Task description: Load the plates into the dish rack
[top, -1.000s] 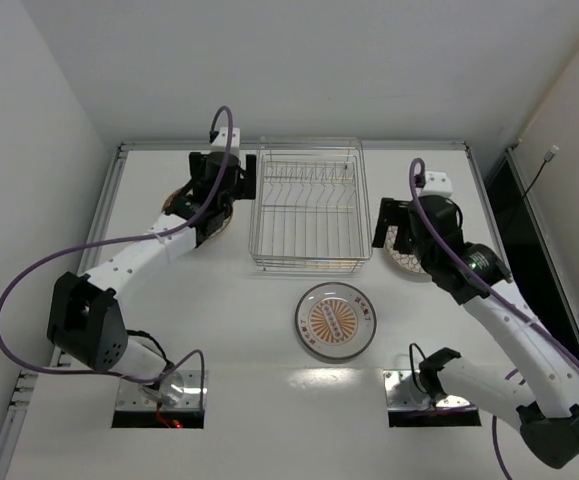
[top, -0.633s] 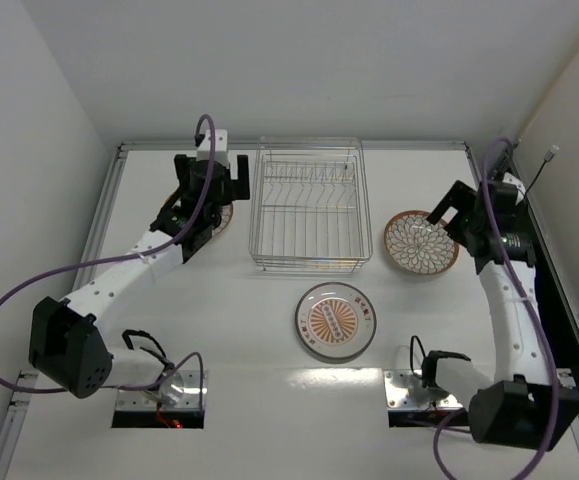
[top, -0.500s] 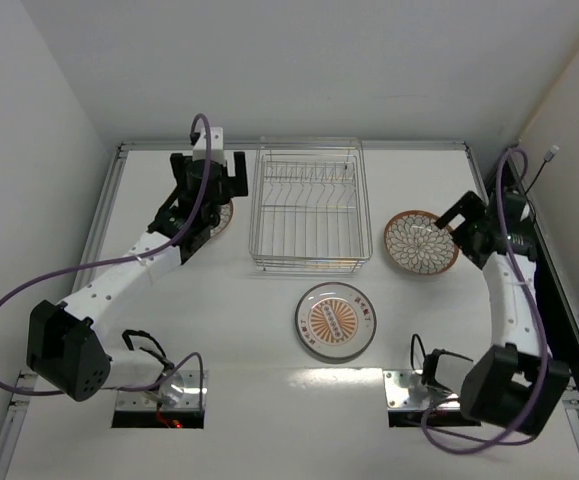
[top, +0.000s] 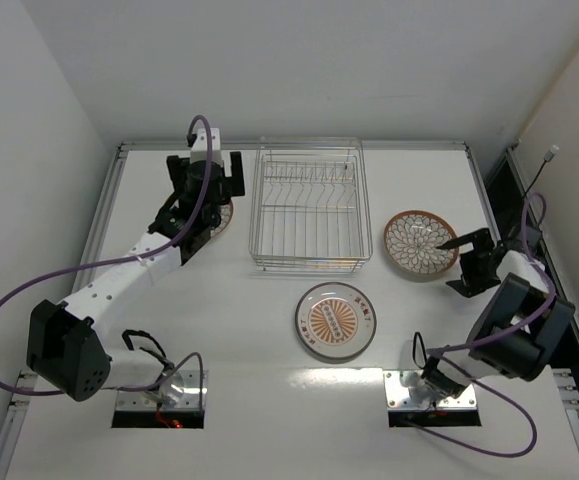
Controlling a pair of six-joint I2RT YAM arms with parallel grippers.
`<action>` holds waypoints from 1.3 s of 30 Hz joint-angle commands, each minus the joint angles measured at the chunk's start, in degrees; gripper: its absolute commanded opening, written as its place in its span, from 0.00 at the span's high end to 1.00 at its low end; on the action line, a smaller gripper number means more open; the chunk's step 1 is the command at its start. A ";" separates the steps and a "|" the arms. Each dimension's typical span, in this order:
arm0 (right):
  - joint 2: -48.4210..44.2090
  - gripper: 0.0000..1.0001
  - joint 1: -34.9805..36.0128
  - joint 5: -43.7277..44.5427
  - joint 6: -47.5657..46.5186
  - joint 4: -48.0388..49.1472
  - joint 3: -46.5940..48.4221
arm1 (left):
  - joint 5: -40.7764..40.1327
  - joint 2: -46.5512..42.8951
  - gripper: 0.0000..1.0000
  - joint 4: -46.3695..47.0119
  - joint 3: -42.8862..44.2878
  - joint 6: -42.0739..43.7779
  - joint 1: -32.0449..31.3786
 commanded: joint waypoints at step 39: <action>-1.92 1.00 0.57 -5.87 2.59 10.18 6.58 | -9.29 -1.92 0.00 0.78 1.62 -1.89 -0.20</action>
